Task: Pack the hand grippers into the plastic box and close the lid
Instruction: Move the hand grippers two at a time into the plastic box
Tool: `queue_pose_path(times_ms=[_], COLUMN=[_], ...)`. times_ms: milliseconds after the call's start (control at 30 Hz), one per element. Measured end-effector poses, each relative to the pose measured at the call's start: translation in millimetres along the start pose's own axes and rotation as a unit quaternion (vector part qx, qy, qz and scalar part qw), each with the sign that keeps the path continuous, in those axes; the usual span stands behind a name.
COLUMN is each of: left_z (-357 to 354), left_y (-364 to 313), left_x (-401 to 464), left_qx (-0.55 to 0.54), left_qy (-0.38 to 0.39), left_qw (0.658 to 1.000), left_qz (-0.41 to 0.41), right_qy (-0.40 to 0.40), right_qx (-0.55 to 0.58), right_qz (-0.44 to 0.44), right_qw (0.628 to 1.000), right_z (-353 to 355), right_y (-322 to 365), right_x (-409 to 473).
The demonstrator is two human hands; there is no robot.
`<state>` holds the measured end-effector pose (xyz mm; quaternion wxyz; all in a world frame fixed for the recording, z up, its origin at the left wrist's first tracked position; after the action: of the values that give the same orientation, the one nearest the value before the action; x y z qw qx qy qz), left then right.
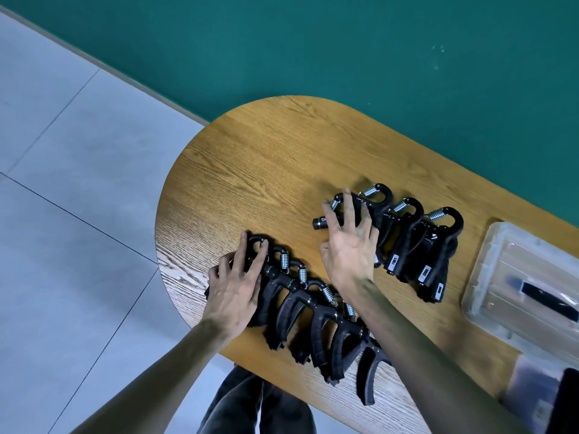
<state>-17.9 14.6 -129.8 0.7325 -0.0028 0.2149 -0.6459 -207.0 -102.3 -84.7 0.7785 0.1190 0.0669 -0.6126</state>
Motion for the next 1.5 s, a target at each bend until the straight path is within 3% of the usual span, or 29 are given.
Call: queue_pose_path(times_ms=[333,500,667,1267,1500], left_z=[56.6,86.4,92.3,22.3,-24.4], left_y=[-42.9,-96.8,-164.7,-484.7,-573.0], left_x=[-3.1,-3.9,-34.8,-183.1,-231.9], left_qx=[0.029,0.023,0.010,0.003,0.069], left_qy=[-0.036,-0.091,-0.088,-0.116,-0.109], left_qw=[0.999,0.995,0.995,0.968,0.966], left_qz=[-0.005,-0.019,-0.041,-0.222,-0.226], right_qy=[-0.020,-0.053,-0.084,-0.151,-0.151], right_qx=[-0.008,-0.014,-0.006,0.019,0.058], right_qz=[-0.025,-0.057,-0.094,-0.210,-0.258], right_qw=[0.999,0.997,0.992,0.966,0.952], right_z=[53.9,84.1,108.8,131.2,112.0], right_y=[-12.7,-34.7,-72.2,-327.1,-406.9], right_x=[-82.7,-121.2,-167.1,-395.7,-464.5])
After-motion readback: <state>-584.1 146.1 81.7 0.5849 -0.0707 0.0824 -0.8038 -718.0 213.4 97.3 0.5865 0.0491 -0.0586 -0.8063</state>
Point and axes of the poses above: each hand's wrist, its own x-axis towards the middle knuckle, its own z-axis out of the back of the hand, y = z × x, the point moved 5 cm from there along x, towards the middle knuckle, and after that the axes turned 4 degrees about z, right-handed, at the moved point
